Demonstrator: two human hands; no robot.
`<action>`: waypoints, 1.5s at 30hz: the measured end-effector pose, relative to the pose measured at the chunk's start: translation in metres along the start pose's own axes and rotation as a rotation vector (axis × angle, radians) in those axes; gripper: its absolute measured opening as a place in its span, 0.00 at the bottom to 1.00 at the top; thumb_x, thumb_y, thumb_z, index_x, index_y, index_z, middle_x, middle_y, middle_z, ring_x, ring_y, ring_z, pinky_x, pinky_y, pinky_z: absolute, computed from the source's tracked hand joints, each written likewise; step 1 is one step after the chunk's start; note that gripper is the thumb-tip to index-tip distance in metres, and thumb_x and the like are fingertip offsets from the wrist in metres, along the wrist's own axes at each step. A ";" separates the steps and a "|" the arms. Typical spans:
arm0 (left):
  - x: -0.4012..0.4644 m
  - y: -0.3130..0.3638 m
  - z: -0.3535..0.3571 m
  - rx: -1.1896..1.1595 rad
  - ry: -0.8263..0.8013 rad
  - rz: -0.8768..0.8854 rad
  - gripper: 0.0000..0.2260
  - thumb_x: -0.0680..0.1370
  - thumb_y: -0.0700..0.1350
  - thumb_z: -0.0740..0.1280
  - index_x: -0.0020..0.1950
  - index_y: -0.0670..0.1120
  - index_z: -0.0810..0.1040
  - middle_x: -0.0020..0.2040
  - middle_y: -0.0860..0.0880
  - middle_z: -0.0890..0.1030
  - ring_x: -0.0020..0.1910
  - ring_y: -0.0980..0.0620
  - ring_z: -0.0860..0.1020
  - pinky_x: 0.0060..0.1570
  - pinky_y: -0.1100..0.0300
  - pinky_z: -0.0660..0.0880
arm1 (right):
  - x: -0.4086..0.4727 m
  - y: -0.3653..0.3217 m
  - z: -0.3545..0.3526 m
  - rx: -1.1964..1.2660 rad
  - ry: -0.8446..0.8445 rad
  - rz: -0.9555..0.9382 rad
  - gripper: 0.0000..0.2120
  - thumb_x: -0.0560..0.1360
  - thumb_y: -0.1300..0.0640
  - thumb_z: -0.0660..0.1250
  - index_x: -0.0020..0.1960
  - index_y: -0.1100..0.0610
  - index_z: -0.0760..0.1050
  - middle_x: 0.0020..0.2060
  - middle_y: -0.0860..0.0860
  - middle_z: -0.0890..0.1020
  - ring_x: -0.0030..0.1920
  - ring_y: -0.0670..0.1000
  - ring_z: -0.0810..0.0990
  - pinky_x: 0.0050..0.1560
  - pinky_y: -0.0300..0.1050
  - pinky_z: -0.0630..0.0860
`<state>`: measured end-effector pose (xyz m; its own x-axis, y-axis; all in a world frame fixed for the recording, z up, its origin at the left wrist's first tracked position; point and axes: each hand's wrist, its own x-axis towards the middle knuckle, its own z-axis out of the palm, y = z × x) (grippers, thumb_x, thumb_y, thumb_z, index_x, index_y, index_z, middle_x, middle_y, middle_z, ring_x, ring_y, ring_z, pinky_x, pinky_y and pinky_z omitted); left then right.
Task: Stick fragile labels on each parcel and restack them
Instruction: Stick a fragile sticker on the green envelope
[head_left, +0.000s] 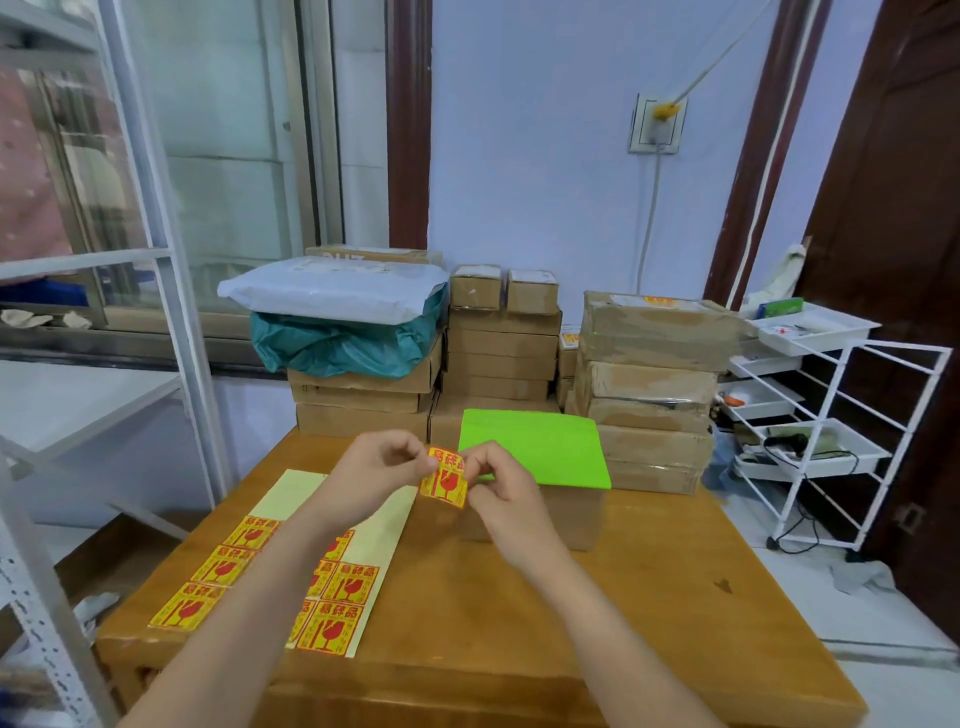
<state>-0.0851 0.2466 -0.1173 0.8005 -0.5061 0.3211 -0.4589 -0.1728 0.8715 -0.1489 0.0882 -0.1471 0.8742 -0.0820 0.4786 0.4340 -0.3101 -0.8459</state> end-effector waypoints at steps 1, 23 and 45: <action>0.004 0.005 0.005 0.012 -0.007 0.011 0.09 0.76 0.43 0.69 0.42 0.36 0.78 0.36 0.49 0.80 0.36 0.59 0.76 0.39 0.68 0.72 | 0.001 -0.005 -0.009 -0.023 0.011 0.001 0.08 0.64 0.62 0.57 0.39 0.50 0.67 0.43 0.52 0.77 0.43 0.50 0.73 0.43 0.46 0.69; 0.108 0.028 0.068 0.157 0.016 -0.008 0.11 0.75 0.42 0.71 0.35 0.47 0.72 0.34 0.52 0.74 0.35 0.55 0.70 0.36 0.63 0.66 | 0.087 -0.001 -0.118 -0.551 0.006 0.157 0.08 0.74 0.58 0.70 0.36 0.56 0.76 0.32 0.49 0.73 0.37 0.49 0.72 0.38 0.44 0.65; 0.103 -0.008 0.092 0.517 0.124 -0.041 0.17 0.72 0.47 0.73 0.51 0.45 0.66 0.49 0.49 0.73 0.50 0.50 0.74 0.47 0.58 0.71 | 0.064 0.058 -0.094 -0.727 0.104 0.190 0.18 0.75 0.51 0.67 0.63 0.52 0.71 0.55 0.46 0.76 0.61 0.49 0.70 0.60 0.46 0.69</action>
<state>-0.0344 0.1186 -0.1255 0.8468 -0.3920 0.3595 -0.5315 -0.5997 0.5982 -0.0884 -0.0239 -0.1437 0.8791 -0.2738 0.3902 -0.0064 -0.8252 -0.5648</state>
